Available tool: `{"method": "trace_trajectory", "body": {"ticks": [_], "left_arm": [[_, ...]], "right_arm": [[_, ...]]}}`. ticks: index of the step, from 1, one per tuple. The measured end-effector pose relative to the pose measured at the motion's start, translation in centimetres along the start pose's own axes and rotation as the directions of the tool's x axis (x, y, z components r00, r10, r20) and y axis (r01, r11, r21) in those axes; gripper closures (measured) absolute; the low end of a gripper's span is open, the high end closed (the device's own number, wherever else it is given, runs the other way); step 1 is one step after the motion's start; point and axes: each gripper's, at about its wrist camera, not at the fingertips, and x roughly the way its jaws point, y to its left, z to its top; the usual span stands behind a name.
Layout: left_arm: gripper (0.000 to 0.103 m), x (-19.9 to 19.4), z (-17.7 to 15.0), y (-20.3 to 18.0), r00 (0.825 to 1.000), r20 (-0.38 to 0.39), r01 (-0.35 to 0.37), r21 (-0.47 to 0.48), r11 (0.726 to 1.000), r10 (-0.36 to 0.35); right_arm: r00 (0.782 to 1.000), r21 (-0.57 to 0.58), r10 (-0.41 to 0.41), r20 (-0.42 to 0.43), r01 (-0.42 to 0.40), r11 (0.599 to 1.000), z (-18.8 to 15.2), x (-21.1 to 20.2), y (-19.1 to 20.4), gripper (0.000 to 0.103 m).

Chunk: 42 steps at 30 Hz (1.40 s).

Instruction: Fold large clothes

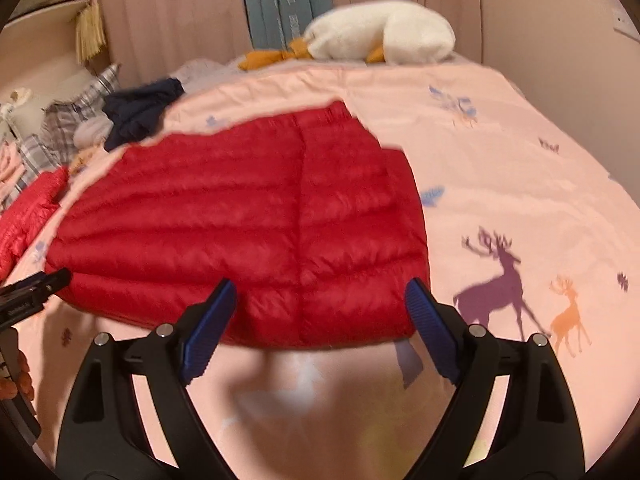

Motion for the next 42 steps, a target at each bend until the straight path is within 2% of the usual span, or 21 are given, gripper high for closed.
{"method": "trace_trajectory", "body": {"ticks": [3,7,10,14,19,25,28,33,35,38,42], "left_arm": [[0.009,0.2,-0.1,-0.1,1.0,-0.008,-0.008,0.005,1.0,0.008],[0.009,-0.9,-0.2,0.3,1.0,0.008,0.016,-0.008,1.0,-0.016],[0.009,-0.7,-0.4,0.6,1.0,0.002,0.004,-0.009,1.0,-0.004],[0.009,0.2,-0.7,1.0,1.0,-0.027,-0.007,-0.022,1.0,0.006],[0.009,-0.4,-0.9,1.1,1.0,-0.014,-0.005,-0.012,1.0,0.005],[0.009,-0.1,-0.9,2.0,1.0,-0.026,-0.018,-0.036,0.999,0.017],[0.009,-1.1,-0.9,2.5,0.999,-0.016,-0.034,-0.029,0.999,0.034],[0.009,-4.4,0.3,2.9,0.998,0.037,-0.058,-0.001,0.998,0.058],[0.009,-6.5,1.2,2.6,0.995,0.08,-0.057,0.017,0.998,0.056],[0.002,-9.7,2.5,1.8,0.988,0.146,-0.056,0.044,0.997,0.049],[0.001,-14.3,4.3,0.1,0.97,0.241,-0.055,0.083,0.995,0.033]], "right_arm": [[1.0,0.002,-0.003,-0.021,0.003,1.0,-0.4,0.5,-0.2,0.015],[1.0,0.006,0.006,0.009,-0.006,1.0,-0.3,-0.9,-0.5,0.015],[1.0,0.004,-0.001,0.009,0.001,1.0,-0.3,-0.9,-0.8,0.015],[0.999,0.042,-0.008,-0.034,0.01,0.999,-0.7,0.5,-1.7,0.015],[1.0,0.051,0.001,-0.006,-0.001,0.999,-0.6,-0.5,-2.0,0.015],[0.999,0.059,-0.026,-0.043,0.028,0.998,-0.6,0.3,-2.7,0.015],[0.999,0.05,-0.037,-0.027,0.039,0.998,-0.5,-0.7,-2.9,0.015],[0.998,0.051,-0.043,0.042,0.041,0.998,0.8,-4.2,-3.5,0.015],[0.996,0.046,-0.042,0.083,0.038,0.998,1.8,-6.2,-3.4,0.009],[0.989,0.032,-0.032,0.144,0.028,0.999,3.2,-9.1,-2.8,0.004],[0.975,-0.008,0.004,0.223,-0.002,1.0,5.2,-13.2,-1.7,0.002]]}}
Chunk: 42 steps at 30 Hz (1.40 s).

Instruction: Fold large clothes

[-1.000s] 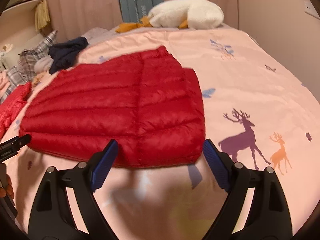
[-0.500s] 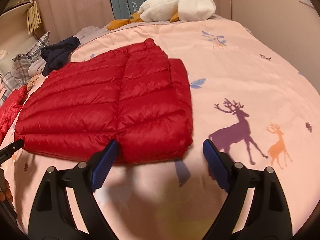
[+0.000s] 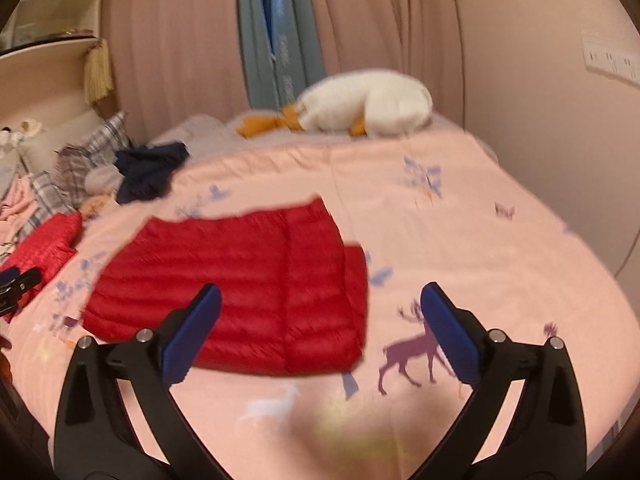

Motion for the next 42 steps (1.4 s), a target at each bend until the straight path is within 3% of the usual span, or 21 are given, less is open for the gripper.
{"method": "trace_trajectory", "body": {"ticks": [7,10,14,17,21,26,30,34,42], "left_arm": [[0.001,-5.9,3.7,-1.7,0.996,0.09,0.001,0.023,1.0,-0.003],[0.001,-8.1,4.8,-1.8,0.991,0.126,0.035,0.001,0.999,-0.034],[0.001,-10.4,6.2,-2.1,0.987,0.151,0.055,-0.02,0.998,-0.051],[0.001,-11.6,7.0,-2.8,0.985,0.174,0.015,-0.01,1.0,-0.013],[0.001,-13.0,7.8,-3.2,0.982,0.185,0.053,-0.031,0.998,-0.046],[0.001,-13.7,7.2,-4.0,0.978,0.201,-0.053,-0.023,0.998,0.056],[0.001,-12.3,6.1,-4.1,0.99,0.136,-0.027,-0.032,0.999,0.031],[0.001,-10.7,4.3,-4.3,0.996,0.088,-0.025,-0.036,0.999,0.028],[0.001,-6.2,-0.3,-4.2,0.998,-0.056,0.0,-0.047,0.999,-0.002]], "right_arm": [[0.996,0.016,0.051,0.079,-0.053,0.998,3.9,-5.3,1.5,0.002],[0.995,0.013,0.056,0.082,-0.057,0.998,5.3,-6.9,2.2,0.002],[0.994,-0.006,0.064,0.092,-0.064,0.998,6.9,-8.7,3.5,0.002],[0.991,-0.024,0.068,0.115,-0.066,0.998,8.0,-10.1,4.6,0.002],[0.99,-0.08,0.05,0.131,-0.04,0.996,9.0,-11.5,6.7,0.002],[0.985,-0.12,0.044,0.167,-0.024,0.992,8.4,-12.9,8.7,0.002],[0.991,-0.124,0.079,0.11,-0.065,0.99,6.8,-12.1,9.3,0.002],[0.993,-0.051,0.107,0.042,-0.104,0.993,4.7,-10.1,8.8,0.002],[0.997,-0.089,0.032,-0.073,-0.038,0.995,-1.0,-5.3,10.6,0.002]]}}
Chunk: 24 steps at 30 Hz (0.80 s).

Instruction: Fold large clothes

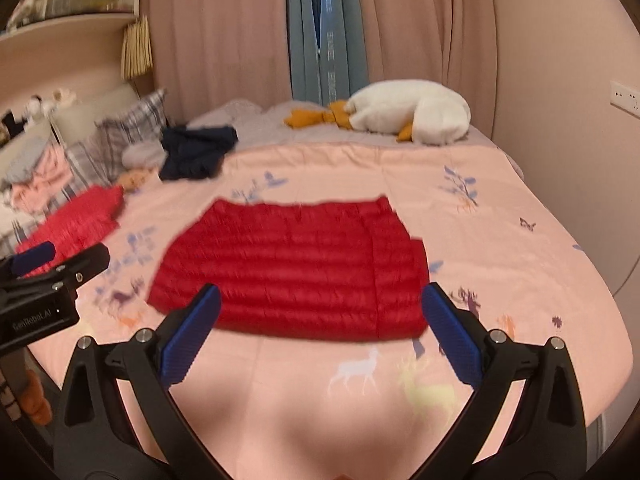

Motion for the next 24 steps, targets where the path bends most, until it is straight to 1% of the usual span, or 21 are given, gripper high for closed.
{"method": "trace_trajectory", "body": {"ticks": [3,6,9,13,24], "left_arm": [[0.001,1.4,-1.4,0.2,0.999,-0.051,0.02,-0.006,1.0,-0.02],[0.001,2.1,-2.2,0.3,0.997,-0.072,0.002,0.007,1.0,-0.002],[0.001,2.4,-2.7,0.4,0.997,-0.081,-0.002,0.007,1.0,0.003],[0.001,2.9,-3.0,0.5,0.995,-0.096,0.001,0.014,1.0,0.001],[0.001,3.1,-3.0,0.1,0.996,-0.094,0.01,0.032,0.999,-0.007]], "right_arm": [[0.999,-0.001,0.023,-0.028,-0.023,1.0,-1.3,0.9,0.7,0.002],[0.998,0.003,0.036,-0.044,-0.036,0.999,-1.7,1.5,1.2,0.002],[0.999,-0.007,0.024,-0.043,-0.024,1.0,-2.0,1.9,1.4,0.002],[0.998,-0.003,0.032,-0.052,-0.032,0.999,-2.1,2.1,1.6,0.002],[0.997,-0.008,0.039,-0.068,-0.04,0.999,-2.3,2.9,1.7,0.002]]}}
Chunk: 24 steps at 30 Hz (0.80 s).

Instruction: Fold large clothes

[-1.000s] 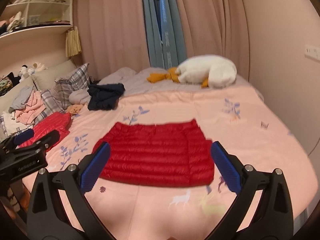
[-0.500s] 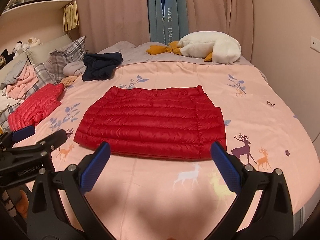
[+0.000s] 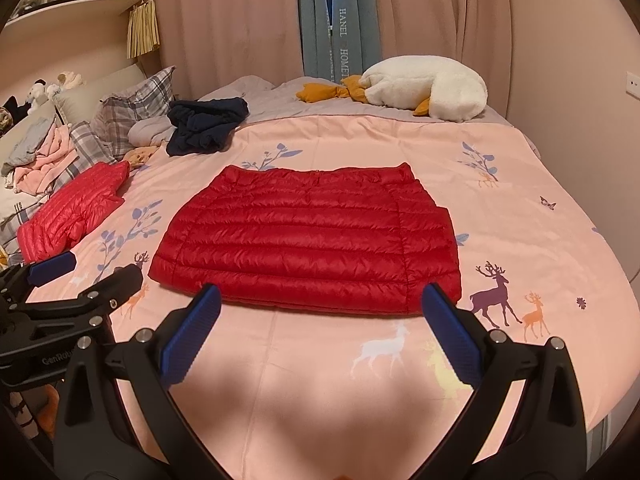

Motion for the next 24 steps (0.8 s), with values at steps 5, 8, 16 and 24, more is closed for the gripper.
{"method": "trace_trajectory", "body": {"ticks": [5,8,16,24], "left_arm": [[0.001,-0.1,0.1,0.1,1.0,0.002,-0.005,-0.003,1.0,0.005],[0.001,-0.3,0.2,0.3,1.0,0.007,-0.015,-0.004,1.0,0.015],[0.001,-1.0,0.3,0.9,0.999,0.018,-0.043,-0.013,0.999,0.044],[0.001,-1.4,0.5,1.2,0.999,0.026,-0.046,-0.014,0.999,0.046]], "right_arm": [[1.0,-0.003,0.0,-0.005,0.0,1.0,-0.1,0.1,0.2,0.002],[1.0,-0.002,0.0,0.0,0.0,1.0,-0.1,0.0,0.1,0.002],[1.0,0.017,0.0,0.007,0.0,1.0,0.1,-0.2,-0.7,0.002],[1.0,0.019,-0.004,0.012,0.004,1.0,0.4,-0.7,-0.9,0.002]]}}
